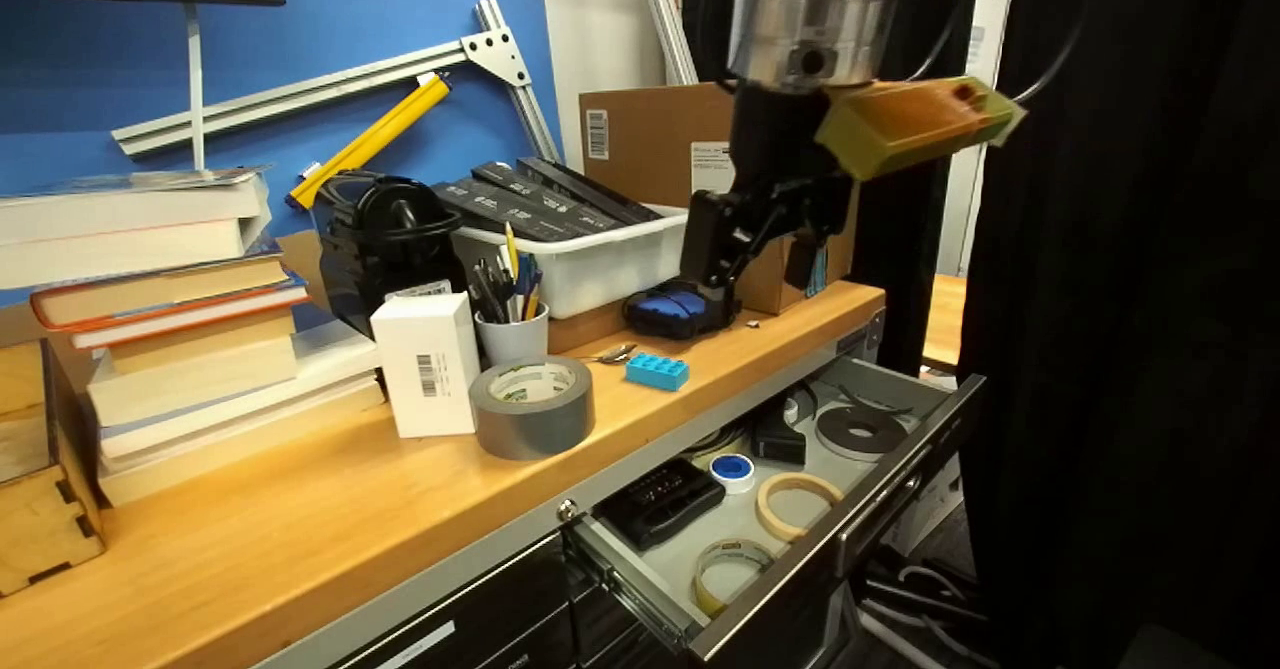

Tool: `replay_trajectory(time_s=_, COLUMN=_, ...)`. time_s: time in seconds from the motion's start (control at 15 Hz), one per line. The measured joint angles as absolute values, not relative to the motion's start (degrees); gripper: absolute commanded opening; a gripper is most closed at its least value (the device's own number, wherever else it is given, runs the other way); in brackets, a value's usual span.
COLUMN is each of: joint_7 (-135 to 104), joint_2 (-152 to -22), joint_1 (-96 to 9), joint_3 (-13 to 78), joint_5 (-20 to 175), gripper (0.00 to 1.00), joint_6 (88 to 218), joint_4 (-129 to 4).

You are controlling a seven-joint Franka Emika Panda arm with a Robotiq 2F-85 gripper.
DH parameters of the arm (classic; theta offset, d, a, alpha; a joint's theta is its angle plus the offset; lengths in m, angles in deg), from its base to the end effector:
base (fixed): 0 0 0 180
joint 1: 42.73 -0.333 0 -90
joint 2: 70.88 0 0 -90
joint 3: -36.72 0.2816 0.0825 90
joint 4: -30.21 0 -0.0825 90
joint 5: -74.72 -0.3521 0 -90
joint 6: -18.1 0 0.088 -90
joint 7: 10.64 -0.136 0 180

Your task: Put the blue lego brick in the open drawer then close the drawer

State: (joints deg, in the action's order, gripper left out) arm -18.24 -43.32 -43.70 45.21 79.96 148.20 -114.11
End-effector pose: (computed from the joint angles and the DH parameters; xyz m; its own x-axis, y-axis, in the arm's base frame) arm 0.4071 0.0627 0.4223 0.9676 0.0868 0.2372 0.0598 -0.9911 0.1189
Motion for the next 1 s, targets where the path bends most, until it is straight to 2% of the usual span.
replay_trajectory(time_s=0.4, joint_7=-20.17, joint_2=-61.33, joint_1=-43.54, joint_3=45.67, joint_5=82.78, gripper=1.0, joint_6=151.17, joint_4=-103.02)
replay_trajectory(time_s=0.93, joint_7=-20.23, joint_2=-74.15, joint_1=-43.73, joint_3=43.59, joint_5=83.37, gripper=0.99, joint_6=152.59, joint_4=-94.55)
replay_trajectory(time_s=1.0, joint_7=-20.23, joint_2=-75.05, joint_1=-43.74, joint_3=43.13, joint_5=83.39, gripper=0.74, joint_6=153.05, joint_4=-94.08)
